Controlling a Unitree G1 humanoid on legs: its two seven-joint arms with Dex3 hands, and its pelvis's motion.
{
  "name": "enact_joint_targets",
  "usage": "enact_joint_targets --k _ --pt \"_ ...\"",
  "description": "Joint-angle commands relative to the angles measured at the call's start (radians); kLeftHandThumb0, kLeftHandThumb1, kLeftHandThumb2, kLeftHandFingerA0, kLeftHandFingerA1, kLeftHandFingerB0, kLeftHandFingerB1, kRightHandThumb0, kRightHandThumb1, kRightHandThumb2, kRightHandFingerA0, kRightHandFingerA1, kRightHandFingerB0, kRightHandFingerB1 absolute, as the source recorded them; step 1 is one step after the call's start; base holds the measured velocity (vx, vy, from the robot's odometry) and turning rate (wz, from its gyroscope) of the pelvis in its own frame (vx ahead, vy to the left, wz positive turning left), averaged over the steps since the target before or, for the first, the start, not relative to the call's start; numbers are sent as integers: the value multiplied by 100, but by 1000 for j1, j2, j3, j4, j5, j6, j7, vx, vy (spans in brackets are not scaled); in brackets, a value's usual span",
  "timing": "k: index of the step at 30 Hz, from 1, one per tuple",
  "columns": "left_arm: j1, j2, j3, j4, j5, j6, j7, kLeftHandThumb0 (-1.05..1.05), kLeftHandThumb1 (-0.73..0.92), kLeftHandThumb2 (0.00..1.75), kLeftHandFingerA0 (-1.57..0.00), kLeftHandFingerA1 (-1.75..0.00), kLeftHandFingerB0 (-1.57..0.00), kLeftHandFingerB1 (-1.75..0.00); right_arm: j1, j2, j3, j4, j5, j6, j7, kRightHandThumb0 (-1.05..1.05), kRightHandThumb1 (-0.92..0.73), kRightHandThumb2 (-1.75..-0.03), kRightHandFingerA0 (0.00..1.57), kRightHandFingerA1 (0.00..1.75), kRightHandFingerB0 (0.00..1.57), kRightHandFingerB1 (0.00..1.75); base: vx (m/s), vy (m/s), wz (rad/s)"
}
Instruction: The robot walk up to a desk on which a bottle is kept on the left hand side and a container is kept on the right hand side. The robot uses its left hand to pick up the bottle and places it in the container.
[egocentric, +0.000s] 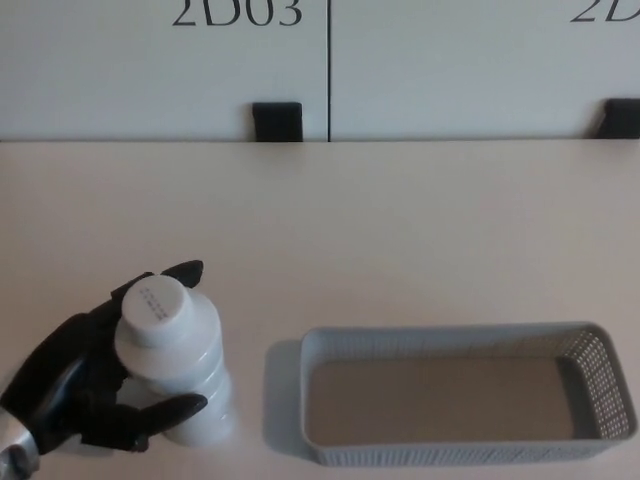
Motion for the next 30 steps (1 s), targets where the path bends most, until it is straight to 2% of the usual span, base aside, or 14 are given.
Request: enact_joint_targets --k 1,2,3,4,5,6,9,17,22,23,24,25,26,30 --pt "-30 -60 12 39 -38 92 59 -24 82 64 -66 -49 -32 -33 3 -12 -6 -14 43 30 48 -23 -34 -85 36 64 21 55 0 0 0" --pt "-35 -94 33 52 -71 97 76 -16 92 71 -89 -65 -69 -51 0 -14 -6 -10 46 29 57 -25 -33 -84 37 65 21 55 0 0 0" --pt "-42 -116 48 63 -90 98 82 -16 92 71 -89 -65 -69 -51 -4 -15 -9 -8 52 37 60 -25 -33 -84 37 65 21 55 0 0 0" --pt "-46 -132 59 67 -103 103 90 -14 92 74 -99 -83 -81 -65 -6 -17 -9 -7 50 37 58 -25 -33 -84 39 65 22 55 0 0 0" --pt "-51 -160 79 71 -113 107 109 -8 86 89 -94 -117 -80 -84 -11 -19 -10 -7 48 39 50 -23 -32 -83 44 68 24 55 0 0 0" --pt "-52 -172 89 75 -112 100 118 -7 83 96 -91 -132 -77 -89 -13 -20 -11 -9 47 43 46 -24 -32 -83 44 67 23 55 0 0 0" --pt "-51 -188 115 74 -104 92 137 -9 83 97 -88 -142 -75 -88 -19 -24 -10 -4 43 45 41 -22 -32 -83 41 66 21 54 0 0 0" --pt "-38 -173 145 -89 -105 160 167 -11 80 89 -89 -132 -80 -85 -36 -31 -2 21 33 28 48 -24 -31 -82 44 68 22 55 0 0 0" --pt "-32 -173 103 -255 -111 162 154 -5 77 87 -98 -125 -80 -87 -45 -20 2 16 33 42 25 -21 -31 -82 45 69 22 54 0 0 0" --pt "-35 -173 81 -306 -114 187 162 -6 76 81 -99 -129 -80 -89 -44 -21 4 14 31 44 23 -27 -47 -54 48 63 33 42 0 0 0" --pt "-42 -173 62 -349 -120 216 172 -6 77 78 -99 -129 -81 -87 -47 -22 5 13 31 47 22 -27 -47 -53 49 64 33 43 0 0 0" --pt "-48 -173 50 -377 -124 237 179 -6 77 78 -99 -129 -81 -87 -49 -23 5 13 31 48 21 -27 -47 -53 49 64 33 43 0 0 0" --pt "-57 -171 37 -400 -123 256 186 -6 77 76 -100 -128 -81 -88 -51 -24 6 13 30 48 19 -23 -29 -81 45 68 23 55 0 0 0" --pt "-115 -175 -44 -431 -77 267 196 -7 75 74 -99 -128 -80 -91 -49 -39 21 19 11 28 32 -24 -32 -83 42 67 20 54 0 0 0"
